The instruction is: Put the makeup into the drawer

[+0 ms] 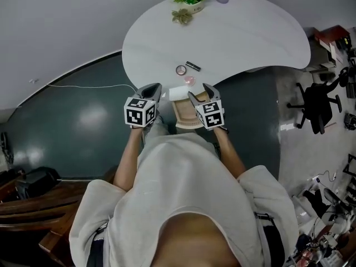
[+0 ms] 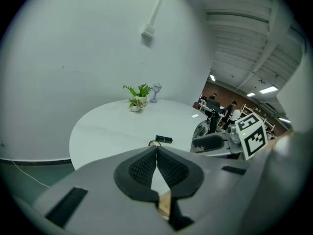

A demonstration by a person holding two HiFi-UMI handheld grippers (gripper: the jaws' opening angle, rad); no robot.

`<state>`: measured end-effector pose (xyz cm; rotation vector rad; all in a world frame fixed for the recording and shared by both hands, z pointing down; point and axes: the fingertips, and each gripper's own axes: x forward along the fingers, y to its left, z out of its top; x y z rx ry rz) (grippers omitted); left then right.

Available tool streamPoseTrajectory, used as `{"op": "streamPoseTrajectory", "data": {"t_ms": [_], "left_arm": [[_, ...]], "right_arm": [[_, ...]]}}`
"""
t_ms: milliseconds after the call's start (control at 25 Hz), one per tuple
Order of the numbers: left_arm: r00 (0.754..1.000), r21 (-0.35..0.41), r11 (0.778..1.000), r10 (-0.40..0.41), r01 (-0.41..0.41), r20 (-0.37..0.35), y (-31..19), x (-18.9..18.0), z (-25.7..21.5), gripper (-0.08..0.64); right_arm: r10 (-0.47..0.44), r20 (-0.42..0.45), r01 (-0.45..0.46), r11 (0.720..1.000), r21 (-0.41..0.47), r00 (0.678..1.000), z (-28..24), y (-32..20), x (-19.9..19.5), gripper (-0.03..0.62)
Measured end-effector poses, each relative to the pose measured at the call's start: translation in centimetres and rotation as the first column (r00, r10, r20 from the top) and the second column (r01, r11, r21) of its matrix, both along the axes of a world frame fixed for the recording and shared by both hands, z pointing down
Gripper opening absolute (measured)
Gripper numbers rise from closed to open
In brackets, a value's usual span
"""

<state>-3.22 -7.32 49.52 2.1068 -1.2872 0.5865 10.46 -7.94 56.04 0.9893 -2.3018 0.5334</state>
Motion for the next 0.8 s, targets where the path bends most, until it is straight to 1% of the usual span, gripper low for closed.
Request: {"op": "streamPoseTrajectory", "data": {"t_ms": [280,400,600,800], "left_arm": [[1.000,-0.015,1.000,0.002,-0.002,-0.013,-0.7,-2.2,0.8,0.011],[0.999,-0.015,1.000,0.022,-0.022,-0.025,-1.1,-3.4,1.0,0.011],[0.997,-0.011,0.998,0.058,-0.058,-0.046,-1.9,-5.6,1.1,0.011],[0.995,-0.015,0.997,0.081,-0.082,-0.062,-2.5,-7.3,1.3,0.011]], "right_arm": [[-0.027,-0.087,0.021,0.997,-0.074,0.996,4.1,-2.6,-2.5,0.285],[-0.016,-0.129,0.005,0.996,-0.085,0.991,5.2,-3.2,-3.0,0.293],[0.024,-0.166,-0.040,0.995,-0.091,0.986,5.8,-3.9,-3.3,0.293],[0.016,-0.210,-0.048,0.988,-0.147,0.978,7.7,-4.3,-3.9,0.293]]}}
